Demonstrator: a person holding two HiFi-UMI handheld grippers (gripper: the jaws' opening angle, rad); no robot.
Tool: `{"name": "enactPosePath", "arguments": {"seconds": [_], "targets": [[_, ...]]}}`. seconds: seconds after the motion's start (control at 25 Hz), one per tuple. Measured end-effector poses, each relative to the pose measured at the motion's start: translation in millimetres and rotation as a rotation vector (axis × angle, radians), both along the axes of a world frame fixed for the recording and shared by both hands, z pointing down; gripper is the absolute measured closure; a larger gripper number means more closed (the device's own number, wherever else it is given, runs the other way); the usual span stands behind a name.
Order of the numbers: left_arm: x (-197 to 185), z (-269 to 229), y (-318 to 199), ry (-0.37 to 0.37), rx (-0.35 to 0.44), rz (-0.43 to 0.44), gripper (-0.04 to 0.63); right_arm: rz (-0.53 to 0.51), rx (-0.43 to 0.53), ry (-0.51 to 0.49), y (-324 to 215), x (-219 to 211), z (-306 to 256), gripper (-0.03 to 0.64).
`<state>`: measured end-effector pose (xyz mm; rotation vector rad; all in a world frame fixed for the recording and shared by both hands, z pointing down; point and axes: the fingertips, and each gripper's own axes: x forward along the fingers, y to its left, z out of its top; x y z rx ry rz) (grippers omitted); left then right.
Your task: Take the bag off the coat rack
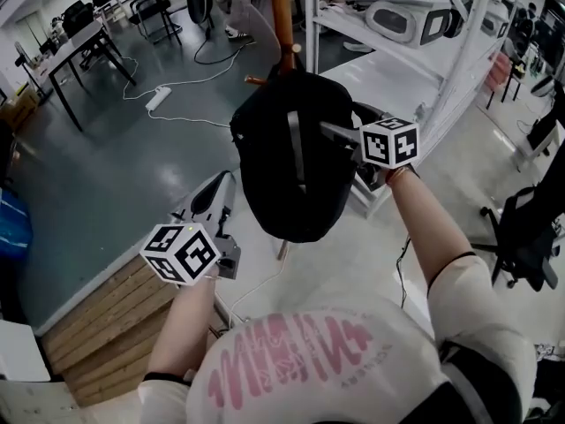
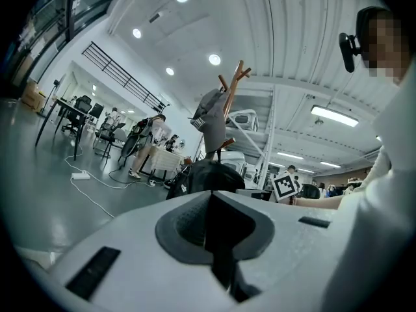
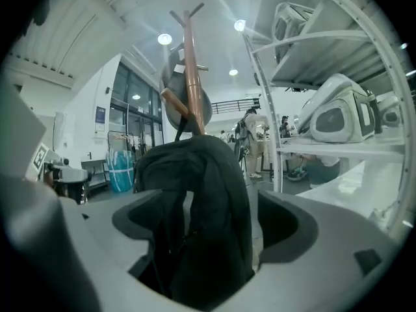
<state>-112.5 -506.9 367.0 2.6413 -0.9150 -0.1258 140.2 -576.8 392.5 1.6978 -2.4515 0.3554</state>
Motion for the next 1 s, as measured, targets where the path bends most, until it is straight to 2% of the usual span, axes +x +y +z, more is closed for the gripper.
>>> {"name": "enactPosePath", "arguments": {"seconds": [0.24,0.32,0.36,0.4,0.56,0.68,0.84,1.0], "targets": [[8.4,3.0,-11.2,-0.025,-0.001,0.008,0.592,0.040,0.007,0.006,-17.2,-5.0,10.9,0.167],[14.0,1.8,-14.4,-0.020,-0.001,0.017,0.592,0.072,-0.004,0.048,-19.1,-0.5,13.1,0.219],[16.8,1.0,-14.4,-0.010,-0.004,0.023,0.592,0.090,-0.008,0.076,-19.2,2.7,14.7,0.292],[19.8,0.5,-13.4,0.003,-0.007,0.031,0.592,0.105,-0.011,0.092,-19.1,5.4,16.1,0.322],[33.1,8.2,-8.3,0.018,-0.033,0.062,0.592,0.119,-0.023,0.056,-19.5,7.7,18.6,0.355],[41.0,13.8,-5.3,0.033,-0.064,0.078,0.592,0.131,-0.063,0.082,-18.9,7.7,22.3,0.389],[46.0,5.9,-8.2,0.032,-0.033,0.072,0.592,0.125,-0.106,0.131,-18.0,6.5,25.6,0.423],[51.7,-1.3,-14.1,0.034,-0.013,0.054,0.592,0.133,-0.103,0.140,-17.5,10.0,26.3,0.448]]}}
